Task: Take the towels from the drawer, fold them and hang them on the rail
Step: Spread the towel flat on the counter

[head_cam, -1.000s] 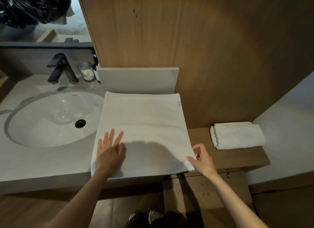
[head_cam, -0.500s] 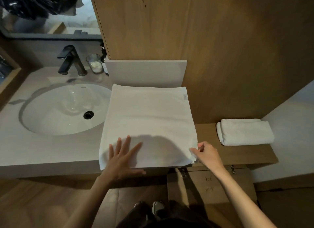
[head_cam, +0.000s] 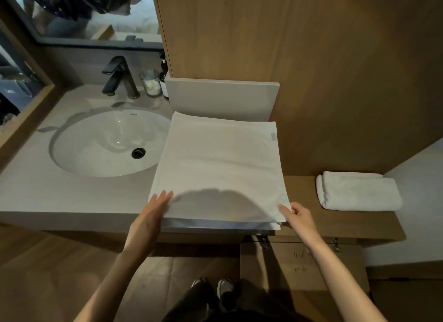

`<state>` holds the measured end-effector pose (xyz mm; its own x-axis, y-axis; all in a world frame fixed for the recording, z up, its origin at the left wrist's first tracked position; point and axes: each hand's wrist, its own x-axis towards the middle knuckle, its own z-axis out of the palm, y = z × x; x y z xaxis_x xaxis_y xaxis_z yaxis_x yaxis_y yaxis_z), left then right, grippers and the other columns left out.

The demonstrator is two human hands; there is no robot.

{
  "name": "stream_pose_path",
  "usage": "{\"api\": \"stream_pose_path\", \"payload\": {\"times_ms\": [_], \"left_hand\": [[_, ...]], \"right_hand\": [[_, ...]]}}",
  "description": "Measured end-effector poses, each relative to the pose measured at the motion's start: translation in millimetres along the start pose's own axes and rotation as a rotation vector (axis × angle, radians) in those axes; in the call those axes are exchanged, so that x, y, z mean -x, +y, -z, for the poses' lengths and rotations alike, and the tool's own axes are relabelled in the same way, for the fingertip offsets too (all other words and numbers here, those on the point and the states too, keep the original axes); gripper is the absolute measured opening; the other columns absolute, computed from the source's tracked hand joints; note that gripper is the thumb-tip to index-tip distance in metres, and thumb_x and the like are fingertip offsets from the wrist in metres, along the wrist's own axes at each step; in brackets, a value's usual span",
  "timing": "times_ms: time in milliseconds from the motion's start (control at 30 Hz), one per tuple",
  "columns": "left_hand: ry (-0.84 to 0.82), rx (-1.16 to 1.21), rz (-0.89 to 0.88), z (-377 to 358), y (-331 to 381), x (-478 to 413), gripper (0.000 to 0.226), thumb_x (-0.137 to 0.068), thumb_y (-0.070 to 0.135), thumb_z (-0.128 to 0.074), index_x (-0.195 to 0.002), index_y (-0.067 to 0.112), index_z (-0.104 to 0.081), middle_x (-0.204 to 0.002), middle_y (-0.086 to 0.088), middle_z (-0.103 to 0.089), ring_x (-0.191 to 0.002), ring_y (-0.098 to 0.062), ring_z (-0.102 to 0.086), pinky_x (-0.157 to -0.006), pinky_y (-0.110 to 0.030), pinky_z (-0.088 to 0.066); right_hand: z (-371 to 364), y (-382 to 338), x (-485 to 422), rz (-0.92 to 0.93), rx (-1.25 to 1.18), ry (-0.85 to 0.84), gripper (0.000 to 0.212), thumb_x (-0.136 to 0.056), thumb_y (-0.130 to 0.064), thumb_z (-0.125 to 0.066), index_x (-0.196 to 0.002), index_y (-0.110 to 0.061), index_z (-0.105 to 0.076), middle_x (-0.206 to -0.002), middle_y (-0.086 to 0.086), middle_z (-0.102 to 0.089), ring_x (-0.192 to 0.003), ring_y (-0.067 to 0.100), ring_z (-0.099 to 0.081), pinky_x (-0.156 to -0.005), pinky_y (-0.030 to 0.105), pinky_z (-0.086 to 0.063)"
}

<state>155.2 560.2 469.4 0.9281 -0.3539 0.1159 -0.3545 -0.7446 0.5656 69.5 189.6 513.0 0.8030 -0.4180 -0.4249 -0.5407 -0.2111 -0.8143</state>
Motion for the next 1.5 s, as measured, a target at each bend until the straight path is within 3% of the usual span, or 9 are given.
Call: {"api": "stream_pose_path", "payload": {"times_ms": [200,433,567,700,800,967,1167,1400,1500], "left_hand": [[0.088,0.061,-0.004,-6,-9,-2,0.062,-0.093,-0.015,-0.038,-0.146,0.018,-0.038,-0.156,-0.003,-0.027,-0.146,-0.023,-0.020,-0.116,-0.048,-0.023],[-0.054,-0.159,0.002,-3,-26,13,0.058,-0.101,0.012,-0.038,-0.149,0.040,-0.024,-0.160,0.011,-0.017,-0.148,-0.017,-0.010,-0.116,-0.044,-0.021],[-0.202,-0.426,-0.017,-4,-37,17,0.092,-0.088,0.014,-0.063,-0.152,0.038,-0.002,-0.161,0.001,-0.006,-0.147,-0.029,-0.009,-0.116,-0.054,-0.018],[-0.199,-0.457,-0.123,6,-27,13,0.079,-0.087,0.064,-0.041,-0.153,0.027,-0.020,-0.160,-0.002,-0.014,-0.146,-0.030,-0.016,-0.113,-0.059,-0.018],[-0.146,-0.356,-0.122,3,0,-6,0.065,-0.095,0.064,-0.025,-0.149,0.028,-0.029,-0.159,0.000,-0.018,-0.147,-0.023,-0.014,-0.114,-0.056,-0.018],[-0.204,-0.378,-0.077,-35,37,-57,0.058,-0.098,0.051,-0.006,-0.152,0.031,-0.014,-0.161,-0.004,-0.011,-0.147,-0.027,-0.008,-0.114,-0.061,-0.019],[-0.167,-0.400,0.037,-56,36,-50,0.055,-0.097,0.053,-0.007,-0.152,0.041,-0.007,-0.161,0.004,0.006,-0.148,-0.022,0.010,-0.115,-0.055,0.011],[-0.077,-0.365,0.056,-38,6,-35,0.055,-0.098,0.048,-0.016,-0.150,0.034,-0.026,-0.160,-0.003,-0.016,-0.148,-0.022,-0.009,-0.120,-0.043,-0.009],[-0.047,-0.311,0.071,-33,14,-43,0.051,-0.096,0.041,-0.025,-0.141,0.025,-0.043,-0.151,-0.011,-0.035,-0.142,-0.030,-0.030,-0.115,-0.047,-0.023]], "right_hand": [[-9,12,-4,-0.031,0.065,-0.010,0.022,-0.092,-0.027,-0.063,-0.108,-0.012,-0.061,-0.101,0.003,-0.065,-0.095,0.021,-0.061,-0.077,0.031,-0.051],[-12,15,1,0.107,0.186,0.154,0.005,-0.090,-0.018,-0.064,-0.090,-0.015,-0.060,-0.075,0.004,-0.063,-0.066,0.017,-0.059,-0.059,0.023,-0.043],[-7,15,-2,0.036,0.181,0.191,0.032,-0.085,-0.012,-0.072,-0.110,-0.014,-0.052,-0.077,0.005,-0.062,-0.070,0.016,-0.060,-0.061,0.020,-0.044],[-8,0,-2,0.158,0.468,0.210,0.068,-0.077,-0.002,-0.070,-0.133,-0.027,-0.041,-0.128,-0.003,-0.048,-0.119,0.019,-0.042,-0.090,0.030,-0.044],[-28,-17,-4,0.398,0.628,0.142,0.069,-0.076,0.004,-0.057,-0.137,-0.026,-0.045,-0.148,-0.001,-0.034,-0.136,0.018,-0.022,-0.111,0.041,-0.032],[-105,-43,-17,0.584,0.798,-0.087,0.049,-0.099,-0.021,-0.047,-0.147,-0.027,-0.036,-0.159,-0.001,-0.023,-0.149,0.024,-0.012,-0.121,0.048,-0.008],[-118,-14,-29,0.551,1.037,-0.048,0.056,-0.097,-0.061,-0.022,-0.149,-0.043,-0.024,-0.162,-0.004,-0.014,-0.149,0.032,-0.006,-0.116,0.057,0.002],[-52,17,-33,0.501,1.046,0.000,0.063,-0.094,-0.067,-0.004,-0.153,-0.043,-0.006,-0.162,0.000,0.000,-0.150,0.026,0.003,-0.121,0.049,-0.007],[-46,14,-29,0.477,0.987,-0.023,0.059,-0.096,-0.065,-0.011,-0.151,-0.046,-0.004,-0.161,-0.004,0.007,-0.150,0.022,0.010,-0.122,0.046,-0.004]]}}
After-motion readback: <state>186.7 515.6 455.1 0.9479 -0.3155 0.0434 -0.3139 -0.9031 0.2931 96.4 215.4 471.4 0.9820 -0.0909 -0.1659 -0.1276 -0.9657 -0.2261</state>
